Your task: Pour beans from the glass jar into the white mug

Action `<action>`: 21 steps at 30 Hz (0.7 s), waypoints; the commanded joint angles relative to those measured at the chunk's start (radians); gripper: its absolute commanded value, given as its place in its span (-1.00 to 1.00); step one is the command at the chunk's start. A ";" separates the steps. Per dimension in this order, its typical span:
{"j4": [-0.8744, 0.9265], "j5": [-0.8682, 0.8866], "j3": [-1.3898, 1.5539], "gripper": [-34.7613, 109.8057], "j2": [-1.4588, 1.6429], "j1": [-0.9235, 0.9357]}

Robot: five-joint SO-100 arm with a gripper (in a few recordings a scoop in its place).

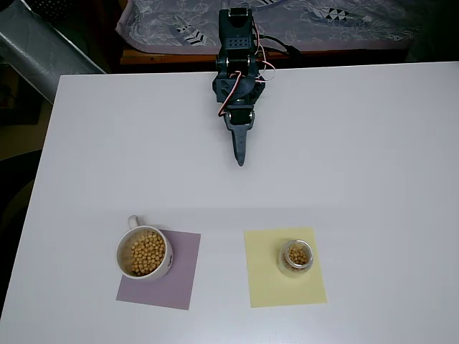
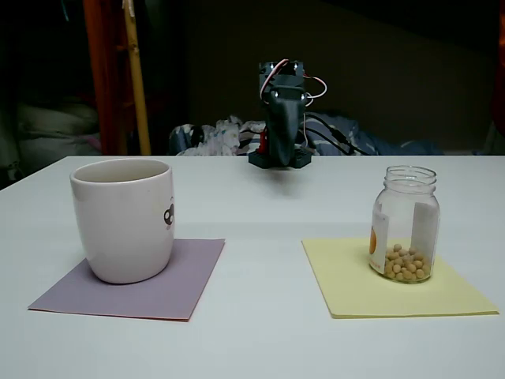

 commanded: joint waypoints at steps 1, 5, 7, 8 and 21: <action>0.028 0.021 0.012 -0.43 0.038 -0.008; 0.055 0.043 0.006 -0.52 0.038 0.002; 0.066 0.043 0.003 -0.52 0.038 0.003; 0.067 0.043 0.002 -0.52 0.038 0.005; 0.072 0.040 0.002 -0.52 0.038 0.012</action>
